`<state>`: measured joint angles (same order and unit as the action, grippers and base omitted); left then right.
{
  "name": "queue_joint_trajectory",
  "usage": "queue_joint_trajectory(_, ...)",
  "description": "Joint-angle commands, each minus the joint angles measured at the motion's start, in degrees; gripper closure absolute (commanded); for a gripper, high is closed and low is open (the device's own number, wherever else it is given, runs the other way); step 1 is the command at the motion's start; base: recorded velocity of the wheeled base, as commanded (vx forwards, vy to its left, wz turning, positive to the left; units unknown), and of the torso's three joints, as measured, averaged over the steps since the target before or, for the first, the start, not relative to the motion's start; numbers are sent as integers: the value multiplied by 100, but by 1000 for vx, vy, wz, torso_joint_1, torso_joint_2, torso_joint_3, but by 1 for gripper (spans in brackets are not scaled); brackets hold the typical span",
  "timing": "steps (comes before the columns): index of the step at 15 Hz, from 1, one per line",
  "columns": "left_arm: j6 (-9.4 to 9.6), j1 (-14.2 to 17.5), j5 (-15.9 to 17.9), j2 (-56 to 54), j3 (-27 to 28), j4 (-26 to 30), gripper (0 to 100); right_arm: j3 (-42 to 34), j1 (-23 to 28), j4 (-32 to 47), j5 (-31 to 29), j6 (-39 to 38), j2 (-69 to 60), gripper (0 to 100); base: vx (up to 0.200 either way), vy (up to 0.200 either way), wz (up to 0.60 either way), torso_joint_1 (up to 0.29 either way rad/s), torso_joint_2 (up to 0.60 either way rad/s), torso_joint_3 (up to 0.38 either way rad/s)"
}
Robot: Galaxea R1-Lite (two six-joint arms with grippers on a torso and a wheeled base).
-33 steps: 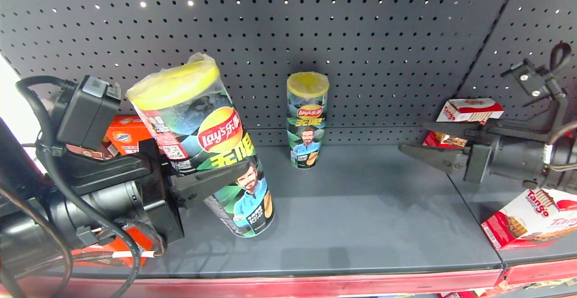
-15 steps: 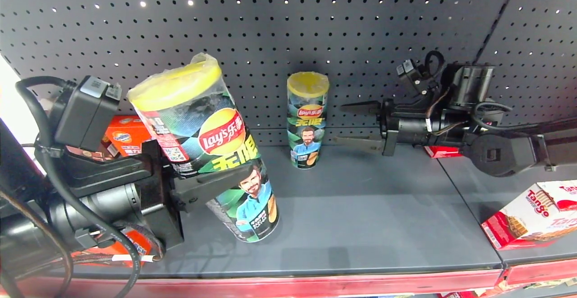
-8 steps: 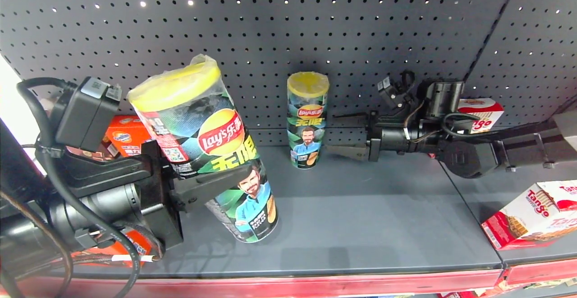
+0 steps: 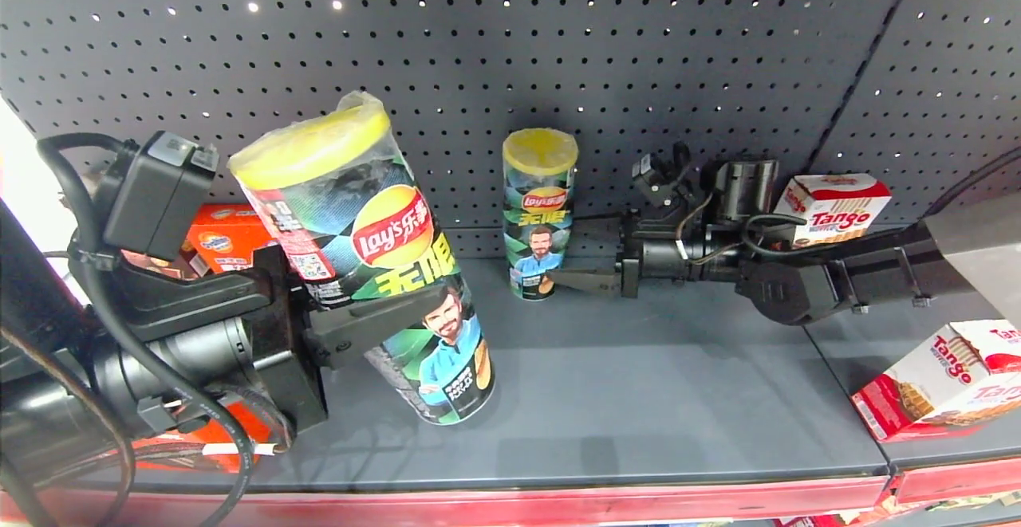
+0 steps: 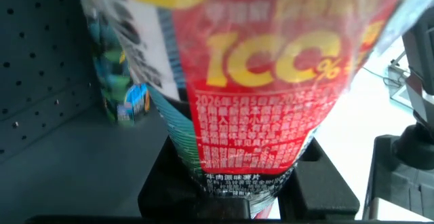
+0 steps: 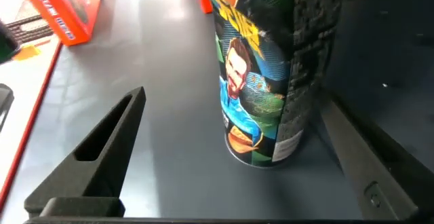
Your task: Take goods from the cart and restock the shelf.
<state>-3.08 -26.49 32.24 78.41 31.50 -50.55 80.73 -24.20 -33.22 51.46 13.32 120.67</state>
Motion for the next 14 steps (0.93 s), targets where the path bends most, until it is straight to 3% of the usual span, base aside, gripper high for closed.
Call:
queue_joint_trajectory(1,-8,-5,1,139,5,-69,100,-198,-155,-9,-22,12,-106,0,0,0,0,0,0,0)
queue_joint_trajectory(6,1,-5,1,104,-30,-69,100,-980,-384,-35,-57,39,-659,0,0,0,0,0,0,0)
queue_joint_trajectory(10,1,-5,1,104,-39,-69,100,-593,-314,-97,-540,-5,-316,0,0,0,0,0,0,0)
queue_joint_trajectory(14,1,-5,-8,96,-65,-69,100,-154,-287,-132,-540,-23,26,0,0,0,0,0,0,0)
